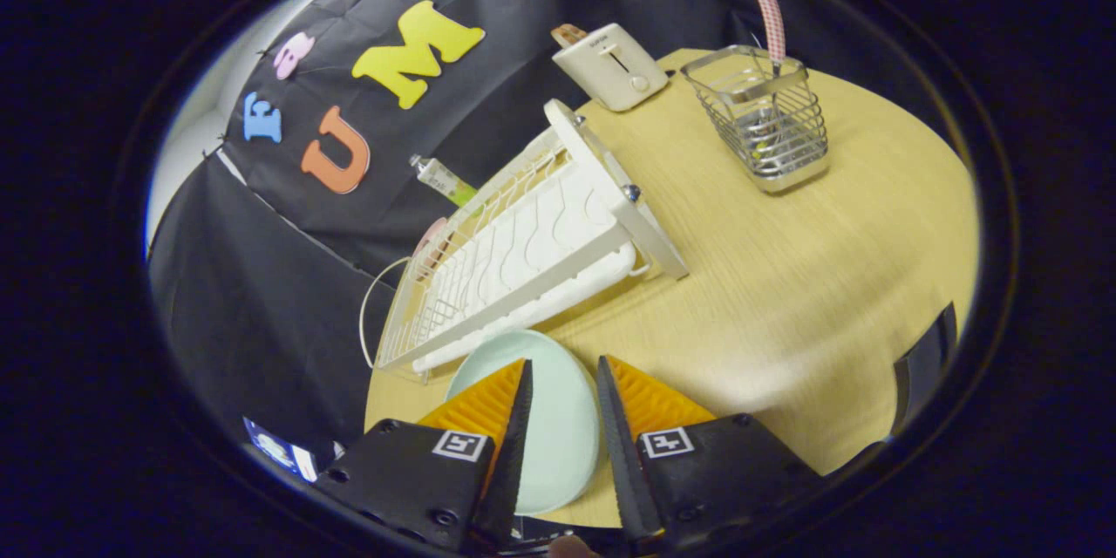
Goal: Take the plate from the dish rack, then take the spoon from the basket and place it into the plate.
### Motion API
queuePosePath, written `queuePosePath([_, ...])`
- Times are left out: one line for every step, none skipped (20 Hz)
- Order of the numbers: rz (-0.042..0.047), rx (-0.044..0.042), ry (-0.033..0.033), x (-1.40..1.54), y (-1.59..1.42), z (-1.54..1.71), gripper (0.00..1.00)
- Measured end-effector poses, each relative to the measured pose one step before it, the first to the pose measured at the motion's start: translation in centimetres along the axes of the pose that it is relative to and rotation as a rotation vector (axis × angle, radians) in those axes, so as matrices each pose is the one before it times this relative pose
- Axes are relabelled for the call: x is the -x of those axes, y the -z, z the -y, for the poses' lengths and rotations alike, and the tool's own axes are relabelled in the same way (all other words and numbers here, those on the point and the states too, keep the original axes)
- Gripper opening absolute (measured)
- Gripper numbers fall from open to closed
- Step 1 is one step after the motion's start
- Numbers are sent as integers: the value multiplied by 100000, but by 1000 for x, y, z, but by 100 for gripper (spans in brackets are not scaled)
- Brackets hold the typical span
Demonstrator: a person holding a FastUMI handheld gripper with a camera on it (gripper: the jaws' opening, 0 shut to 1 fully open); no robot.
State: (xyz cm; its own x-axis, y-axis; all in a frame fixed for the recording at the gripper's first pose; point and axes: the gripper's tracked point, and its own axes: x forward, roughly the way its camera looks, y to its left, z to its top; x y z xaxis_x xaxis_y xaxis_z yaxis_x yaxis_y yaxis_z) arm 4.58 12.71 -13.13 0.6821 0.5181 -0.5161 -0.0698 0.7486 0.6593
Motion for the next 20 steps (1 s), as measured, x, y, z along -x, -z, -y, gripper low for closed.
queuePosePath([4471, 5856, 1431, 757, -715, 304, 52])
queuePosePath([5296, 6238, 1980, 863, -891, 351, 58])
queuePosePath([6021, 6258, 2330, 1011, -1091, 616, 63])
queuePosePath([6106, 6099, 2774, 1162, -1128, 780, 69])
queuePosePath([6094, 5149, 3152, 1107, -1276, 1067, 72])
queuePosePath([5903, 4558, 3041, 981, -1157, 1086, 75])
queuePosePath([5105, 3450, 3252, 816, -1158, 1424, 78])
queuePosePath([4098, 2319, 2475, 560, -744, 1336, 81])
queuePosePath([3554, 1500, 2548, 507, -709, 1501, 81])
queuePosePath([2846, 1802, 2227, 166, -542, 1482, 84])
queuePosePath([2749, 1994, 2263, -73, -573, 1641, 86])
queuePosePath([1966, 1427, 2291, -476, -456, 1643, 89])
queuePosePath([936, 351, 1163, -775, -335, 1353, 90])
queuePosePath([391, -376, 622, -850, -191, 1018, 90])
queuePosePath([-288, -1120, 195, -1096, -117, 871, 90])
queuePosePath([-47, -1163, -165, -1285, -121, 633, 89])
queuePosePath([-73, -822, 186, -1248, -293, 651, 89])
queuePosePath([125, -566, 176, -1283, -194, 626, 88])
queuePosePath([-398, -863, -350, -1267, -202, 406, 87])
queuePosePath([-964, -1099, -900, -1056, -53, 72, 86])
